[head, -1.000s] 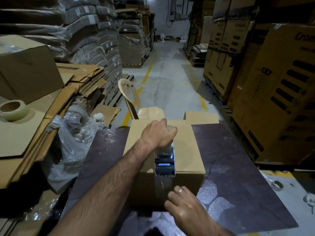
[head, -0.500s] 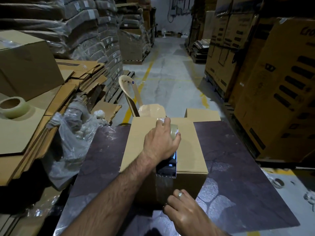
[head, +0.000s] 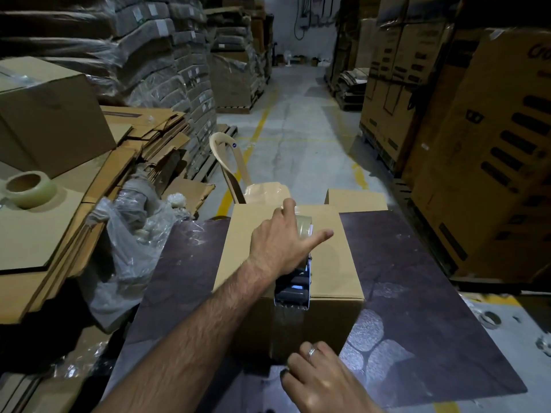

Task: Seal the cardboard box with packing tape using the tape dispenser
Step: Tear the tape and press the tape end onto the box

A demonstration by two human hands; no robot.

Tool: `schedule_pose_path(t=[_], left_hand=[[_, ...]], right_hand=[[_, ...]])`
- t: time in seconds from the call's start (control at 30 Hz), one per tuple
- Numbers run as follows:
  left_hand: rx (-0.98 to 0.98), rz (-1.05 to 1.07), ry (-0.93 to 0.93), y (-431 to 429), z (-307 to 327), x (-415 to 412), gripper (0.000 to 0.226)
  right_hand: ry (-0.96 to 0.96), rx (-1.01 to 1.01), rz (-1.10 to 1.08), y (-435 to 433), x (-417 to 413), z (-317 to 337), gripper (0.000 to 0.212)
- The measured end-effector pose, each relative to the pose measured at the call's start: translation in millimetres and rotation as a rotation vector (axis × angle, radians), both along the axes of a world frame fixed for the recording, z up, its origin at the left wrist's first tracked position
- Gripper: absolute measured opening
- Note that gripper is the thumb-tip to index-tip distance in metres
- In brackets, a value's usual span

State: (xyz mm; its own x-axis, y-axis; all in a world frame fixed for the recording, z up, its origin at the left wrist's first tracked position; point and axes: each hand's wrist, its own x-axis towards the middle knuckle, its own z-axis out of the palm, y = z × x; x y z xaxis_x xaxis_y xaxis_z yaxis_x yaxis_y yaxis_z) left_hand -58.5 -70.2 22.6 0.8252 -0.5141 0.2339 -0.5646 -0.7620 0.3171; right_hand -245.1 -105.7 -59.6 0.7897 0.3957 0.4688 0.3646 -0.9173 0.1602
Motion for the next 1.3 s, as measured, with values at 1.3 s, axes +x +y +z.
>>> schedule_pose_path(t=[1.3], left_hand=[[-0.302,-0.411,-0.315,119,-101,-109,0.038]], right_hand=[[0.032,0.015,0.022,-15,-18,2,0.033]])
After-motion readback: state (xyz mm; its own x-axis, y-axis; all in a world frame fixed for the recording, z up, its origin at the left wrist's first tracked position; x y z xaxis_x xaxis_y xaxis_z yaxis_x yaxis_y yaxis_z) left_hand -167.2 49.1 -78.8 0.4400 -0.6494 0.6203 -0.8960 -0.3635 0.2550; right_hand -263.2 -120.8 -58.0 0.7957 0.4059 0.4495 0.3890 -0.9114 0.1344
